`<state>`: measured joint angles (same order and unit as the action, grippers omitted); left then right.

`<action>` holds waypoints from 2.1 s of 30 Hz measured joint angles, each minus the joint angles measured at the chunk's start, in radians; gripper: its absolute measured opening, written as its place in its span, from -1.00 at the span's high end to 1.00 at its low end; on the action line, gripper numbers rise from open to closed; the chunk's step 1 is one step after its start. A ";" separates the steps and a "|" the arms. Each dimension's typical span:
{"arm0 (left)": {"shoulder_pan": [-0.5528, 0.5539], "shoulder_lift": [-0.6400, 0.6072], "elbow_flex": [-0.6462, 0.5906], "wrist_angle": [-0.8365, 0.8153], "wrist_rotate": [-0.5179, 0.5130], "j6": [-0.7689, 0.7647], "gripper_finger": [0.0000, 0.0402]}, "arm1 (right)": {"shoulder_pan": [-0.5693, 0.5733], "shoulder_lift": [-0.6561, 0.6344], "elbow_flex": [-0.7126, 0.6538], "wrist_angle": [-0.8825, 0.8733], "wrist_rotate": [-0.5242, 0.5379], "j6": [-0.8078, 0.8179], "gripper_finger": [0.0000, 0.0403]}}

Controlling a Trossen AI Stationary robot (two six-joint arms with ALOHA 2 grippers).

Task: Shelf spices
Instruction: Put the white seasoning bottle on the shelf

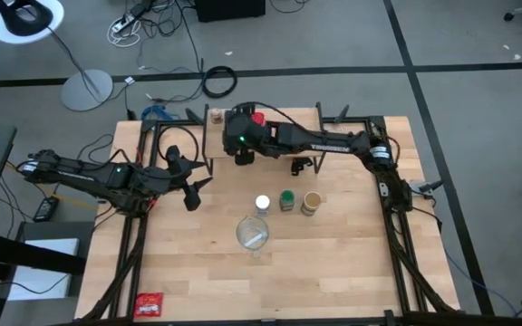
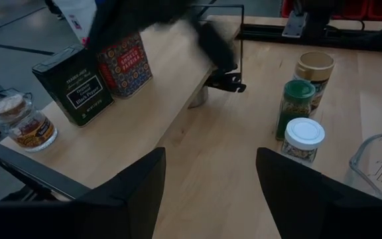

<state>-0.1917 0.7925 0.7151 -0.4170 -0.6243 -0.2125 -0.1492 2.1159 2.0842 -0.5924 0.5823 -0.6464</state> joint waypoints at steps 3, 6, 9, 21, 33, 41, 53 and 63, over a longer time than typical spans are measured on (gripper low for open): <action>0.000 0.000 0.000 -0.002 0.000 0.001 -0.20 | 0.047 -0.077 0.000 -0.116 0.000 0.084 1.00; 0.000 0.000 0.000 -0.006 0.000 0.001 -0.20 | 0.078 -0.170 0.000 -0.267 0.002 0.261 1.00; 0.000 0.000 0.000 -0.006 0.000 0.006 -0.20 | 0.108 -0.266 0.000 -0.380 0.007 0.411 1.00; 0.000 0.020 0.000 0.019 0.052 0.032 -0.20 | 0.223 -0.591 -0.433 -0.360 0.106 0.672 1.00; 0.002 0.229 0.000 0.268 0.148 0.155 -0.20 | 0.264 -0.772 -0.895 -0.010 -0.316 0.671 0.98; 0.002 0.291 0.051 0.294 0.151 0.157 -0.20 | 0.263 -0.616 -0.908 0.106 -0.410 0.679 0.75; 0.002 0.293 0.063 0.263 0.147 0.153 -0.20 | 0.245 -0.498 -0.908 0.247 -0.439 0.676 -0.40; 0.002 0.293 0.063 0.235 0.139 0.154 -0.20 | 0.217 -0.485 -0.906 0.284 -0.503 0.703 -0.65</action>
<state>-0.1898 1.0855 0.7776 -0.1817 -0.4850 -0.0589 0.0677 1.6309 1.1781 -0.3081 0.0792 0.0562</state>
